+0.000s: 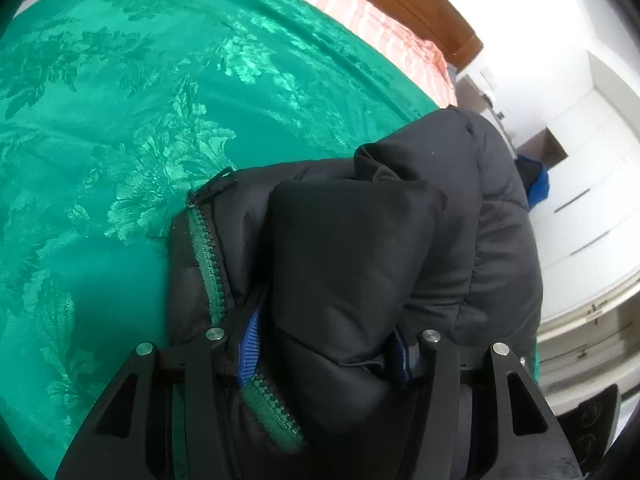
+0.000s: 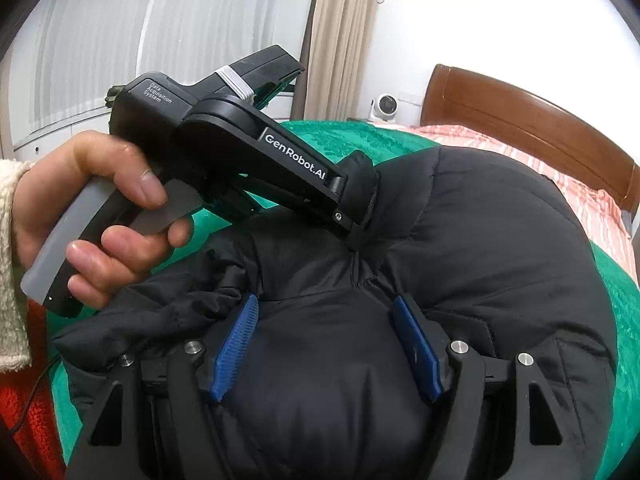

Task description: Fold large clothes

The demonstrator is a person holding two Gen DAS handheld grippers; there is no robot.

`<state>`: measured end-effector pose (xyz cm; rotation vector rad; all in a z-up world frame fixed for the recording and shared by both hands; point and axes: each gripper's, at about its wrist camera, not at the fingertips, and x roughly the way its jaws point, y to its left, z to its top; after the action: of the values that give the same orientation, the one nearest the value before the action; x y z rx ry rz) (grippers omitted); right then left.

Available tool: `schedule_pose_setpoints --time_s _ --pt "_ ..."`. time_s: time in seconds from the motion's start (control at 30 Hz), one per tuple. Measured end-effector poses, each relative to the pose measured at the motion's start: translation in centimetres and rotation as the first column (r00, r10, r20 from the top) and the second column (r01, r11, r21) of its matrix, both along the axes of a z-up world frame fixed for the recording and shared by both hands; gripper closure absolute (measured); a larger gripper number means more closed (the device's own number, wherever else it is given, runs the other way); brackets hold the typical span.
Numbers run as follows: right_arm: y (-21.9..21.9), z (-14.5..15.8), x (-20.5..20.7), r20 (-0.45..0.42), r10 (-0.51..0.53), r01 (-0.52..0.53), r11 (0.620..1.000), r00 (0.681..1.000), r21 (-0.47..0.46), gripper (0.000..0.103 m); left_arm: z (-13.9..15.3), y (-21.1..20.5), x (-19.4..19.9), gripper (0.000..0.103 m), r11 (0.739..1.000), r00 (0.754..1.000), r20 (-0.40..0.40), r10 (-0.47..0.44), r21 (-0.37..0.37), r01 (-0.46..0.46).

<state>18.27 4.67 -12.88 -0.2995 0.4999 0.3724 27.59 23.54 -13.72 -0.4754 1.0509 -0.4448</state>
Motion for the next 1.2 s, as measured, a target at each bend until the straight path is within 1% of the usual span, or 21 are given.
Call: schedule_pose_setpoints --time_s 0.17,0.2,0.47,0.57,0.6,0.63,0.67,0.73,0.8,0.83,0.9,0.93,1.03,1.1,1.17,1.2 --pt "0.6 0.4 -0.5 -0.006 -0.010 0.010 1.000 1.000 -0.017 0.033 0.2 -0.2 -0.1 0.047 1.000 1.000 -0.009 0.001 0.023 -0.001" --pt "0.7 -0.1 -0.2 -0.007 -0.013 0.012 1.000 1.000 -0.020 0.033 0.3 -0.3 0.0 0.047 1.000 1.000 -0.012 0.001 0.029 -0.001" --pt "2.6 0.6 0.7 -0.030 -0.035 0.033 0.998 0.999 -0.046 0.034 0.4 -1.0 0.7 0.046 0.999 0.999 -0.033 0.008 0.052 -0.006" --pt "2.8 2.3 0.5 -0.070 -0.065 0.063 0.998 0.995 -0.021 0.034 0.6 -1.2 0.8 0.046 0.998 0.999 -0.035 0.011 0.063 -0.009" --pt "2.9 3.3 -0.5 -0.070 -0.060 0.061 0.998 0.996 0.024 0.034 0.6 -1.3 0.9 0.045 0.998 0.999 -0.036 0.012 0.068 -0.010" --pt "3.2 3.8 -1.3 -0.058 -0.042 0.045 0.998 0.997 0.049 0.034 0.6 -1.4 1.0 0.045 0.998 0.999 -0.036 0.013 0.068 -0.011" --pt "4.0 4.2 -2.3 -0.031 -0.016 0.018 0.999 0.999 0.048 0.034 0.6 -1.4 1.1 0.044 0.998 0.999 -0.036 0.012 0.067 -0.010" --pt "5.7 3.2 -2.9 -0.012 -0.007 0.006 1.000 1.000 -0.024 0.034 0.5 -1.3 1.3 0.044 0.998 0.999 -0.036 0.007 0.060 -0.005" --pt "6.1 1.4 -2.2 -0.039 -0.027 0.025 0.999 0.999 -0.042 0.033 0.3 -1.0 1.3 0.044 0.999 0.999 -0.037 0.007 0.049 -0.005" --pt "6.2 0.6 -1.8 -0.038 -0.033 0.031 0.998 0.999 -0.049 0.033 0.2 -1.0 1.3 0.044 0.999 0.999 -0.036 0.008 0.044 -0.006" --pt "7.3 -0.4 -1.8 0.008 -0.024 0.025 0.992 1.000 -0.122 0.033 0.0 -0.9 1.3 0.044 0.999 1.000 -0.029 0.008 0.044 -0.007" --pt "7.6 -0.7 -1.8 0.017 -0.023 0.025 0.990 1.000 -0.139 0.032 -0.2 -0.8 1.4 0.044 0.999 0.999 -0.030 0.010 0.041 -0.008" --pt "8.1 -0.8 -1.4 0.016 -0.011 0.013 0.989 1.000 -0.149 0.032 -0.4 -0.6 1.4 0.043 0.999 0.999 -0.034 0.019 0.035 -0.017" --pt "8.4 -0.8 -1.1 0.005 -0.001 0.001 0.988 1.000 -0.156 0.032 -0.2 -0.6 0.9 0.042 0.998 0.999 -0.012 0.037 0.042 -0.037" --pt "8.5 0.0 -1.1 -0.016 0.011 -0.013 0.988 1.000 -0.153 0.031 0.4 -0.6 -0.1 0.040 0.997 0.998 0.016 0.065 0.048 -0.065" --pt "8.3 0.2 -1.1 -0.025 0.017 -0.020 0.989 1.000 -0.145 0.031 0.6 -0.5 -0.5 0.037 0.996 0.997 0.018 0.073 0.045 -0.074"
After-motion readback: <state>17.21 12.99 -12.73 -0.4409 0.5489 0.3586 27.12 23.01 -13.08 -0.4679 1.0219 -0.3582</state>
